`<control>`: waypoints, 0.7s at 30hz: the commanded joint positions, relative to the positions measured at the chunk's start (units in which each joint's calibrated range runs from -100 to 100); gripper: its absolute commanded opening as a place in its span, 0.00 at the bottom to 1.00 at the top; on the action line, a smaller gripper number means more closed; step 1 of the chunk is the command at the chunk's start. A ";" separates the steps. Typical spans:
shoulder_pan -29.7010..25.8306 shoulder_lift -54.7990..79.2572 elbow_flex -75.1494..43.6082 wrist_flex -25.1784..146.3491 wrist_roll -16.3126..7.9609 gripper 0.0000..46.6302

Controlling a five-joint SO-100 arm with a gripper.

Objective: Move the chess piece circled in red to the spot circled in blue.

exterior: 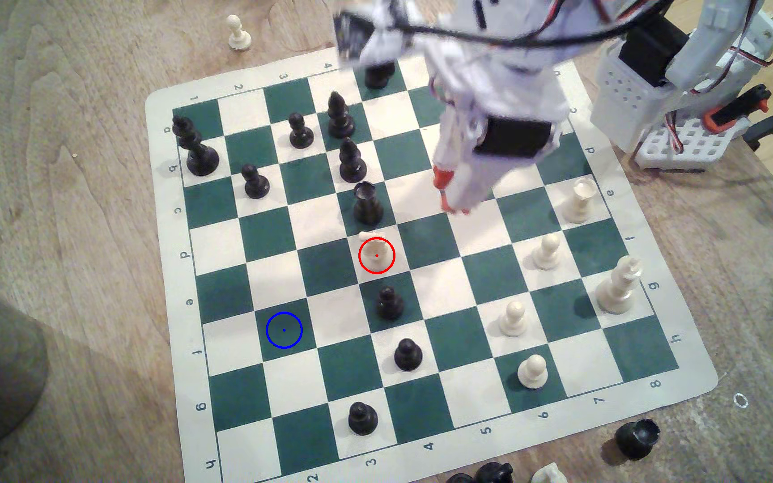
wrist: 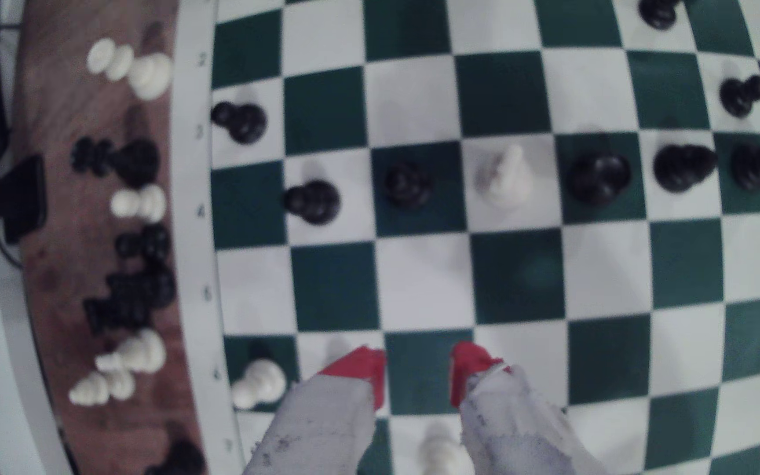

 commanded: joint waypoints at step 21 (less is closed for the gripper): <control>4.94 15.41 10.83 -20.15 0.44 0.32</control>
